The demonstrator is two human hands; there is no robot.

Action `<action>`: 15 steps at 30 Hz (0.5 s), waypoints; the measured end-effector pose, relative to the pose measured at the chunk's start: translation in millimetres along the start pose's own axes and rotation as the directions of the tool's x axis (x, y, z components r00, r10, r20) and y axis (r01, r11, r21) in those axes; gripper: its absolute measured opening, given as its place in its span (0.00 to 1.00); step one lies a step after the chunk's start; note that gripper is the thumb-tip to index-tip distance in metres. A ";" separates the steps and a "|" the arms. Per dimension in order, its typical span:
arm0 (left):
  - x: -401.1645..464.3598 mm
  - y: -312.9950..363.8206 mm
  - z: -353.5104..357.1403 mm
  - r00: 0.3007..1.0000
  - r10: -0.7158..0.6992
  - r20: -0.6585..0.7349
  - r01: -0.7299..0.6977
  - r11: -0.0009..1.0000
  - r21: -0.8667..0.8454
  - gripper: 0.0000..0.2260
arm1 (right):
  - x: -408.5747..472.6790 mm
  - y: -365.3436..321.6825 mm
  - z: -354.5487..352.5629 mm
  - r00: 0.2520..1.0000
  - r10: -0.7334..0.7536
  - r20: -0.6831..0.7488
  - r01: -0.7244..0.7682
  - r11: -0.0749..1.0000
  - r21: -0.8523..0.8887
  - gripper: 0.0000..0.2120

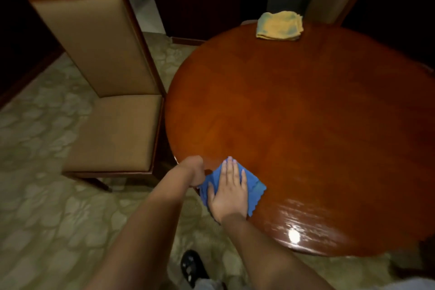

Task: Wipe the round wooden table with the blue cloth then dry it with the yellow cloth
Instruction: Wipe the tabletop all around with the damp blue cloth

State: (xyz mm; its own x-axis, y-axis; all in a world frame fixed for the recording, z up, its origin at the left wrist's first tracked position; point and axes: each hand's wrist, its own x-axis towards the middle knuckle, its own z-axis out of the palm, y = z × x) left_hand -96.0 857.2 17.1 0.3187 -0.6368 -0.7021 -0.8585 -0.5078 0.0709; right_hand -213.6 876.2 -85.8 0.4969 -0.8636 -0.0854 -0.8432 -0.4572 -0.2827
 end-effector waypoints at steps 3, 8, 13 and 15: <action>18.3 -35.2 -17.4 0.998 0.033 -0.060 -0.038 0.997 -0.070 0.12 | 28.1 -37.0 7.0 0.998 0.057 -0.031 -0.057 0.998 0.012 0.34; 57.0 -90.5 -49.2 0.988 0.097 -0.117 -0.113 0.983 -0.142 0.12 | 79.5 -82.7 20.2 0.987 0.121 -0.106 -0.120 0.993 0.014 0.33; 94.4 -119.1 -75.0 0.974 0.137 -0.182 -0.175 0.961 -0.214 0.11 | 127.2 -108.0 28.8 0.969 0.198 -0.151 -0.202 0.979 -0.008 0.35; 111.2 -123.7 -85.7 0.971 0.138 -0.194 -0.184 0.954 -0.239 0.10 | 145.7 -113.4 28.3 0.961 0.225 -0.164 -0.232 0.972 -0.024 0.35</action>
State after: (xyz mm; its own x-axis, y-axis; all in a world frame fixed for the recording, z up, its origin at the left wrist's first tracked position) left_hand 80.1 799.5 -9.0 0.2687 -0.8015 -0.5343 -0.7812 -0.5058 0.3658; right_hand -39.8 808.3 -93.2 0.2541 -0.9671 0.0106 -0.9402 -0.2495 -0.2318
